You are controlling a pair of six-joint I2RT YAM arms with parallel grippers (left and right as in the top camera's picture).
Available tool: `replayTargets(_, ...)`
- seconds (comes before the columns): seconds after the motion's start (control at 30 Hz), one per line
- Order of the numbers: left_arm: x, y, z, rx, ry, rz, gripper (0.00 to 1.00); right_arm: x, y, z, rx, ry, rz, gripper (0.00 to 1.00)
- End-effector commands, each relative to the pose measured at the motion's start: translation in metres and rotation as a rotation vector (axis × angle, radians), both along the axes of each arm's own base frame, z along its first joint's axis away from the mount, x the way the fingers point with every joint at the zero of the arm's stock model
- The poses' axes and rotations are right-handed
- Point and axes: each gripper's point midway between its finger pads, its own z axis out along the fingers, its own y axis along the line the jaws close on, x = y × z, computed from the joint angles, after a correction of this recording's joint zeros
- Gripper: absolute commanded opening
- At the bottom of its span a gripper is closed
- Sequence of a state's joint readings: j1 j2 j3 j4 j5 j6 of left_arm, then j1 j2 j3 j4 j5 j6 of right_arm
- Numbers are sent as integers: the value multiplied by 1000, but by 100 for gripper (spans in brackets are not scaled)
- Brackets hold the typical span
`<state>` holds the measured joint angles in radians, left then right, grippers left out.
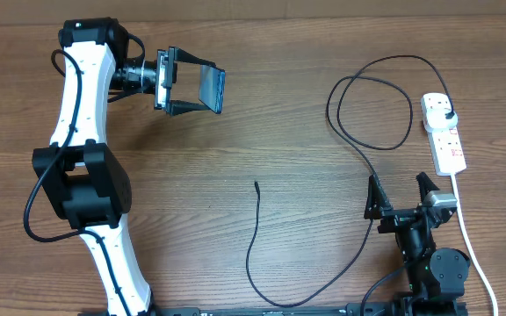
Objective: Plug charger to phone and switch on socket
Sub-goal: 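Hold the phone raised with the left gripper, tilting its screen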
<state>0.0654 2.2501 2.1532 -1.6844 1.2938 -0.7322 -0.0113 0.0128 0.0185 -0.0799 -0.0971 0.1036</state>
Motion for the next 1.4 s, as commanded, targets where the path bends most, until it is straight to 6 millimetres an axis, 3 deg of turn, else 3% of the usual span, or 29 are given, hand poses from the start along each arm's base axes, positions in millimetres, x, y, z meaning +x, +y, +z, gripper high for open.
replayTargets(0.0, 2, -2, 15, -31, -46, 2, 4, 0, 0, -2, -6, -3, -2, 100)
replayTargets(0.3, 2, -1, 13, -23, -46, 1, 4, 0, 0, -2, -7, -3, -2, 100)
replayTargets(0.97, -7, 16, -29, 244, -24, -53, 4, 0, 0, -2, -7, -3, -2, 100)
replayTargets(1.37, -10, 12, -32, 265, -24, -71, 4, 0, 0, -1, -6, -7, -2, 100)
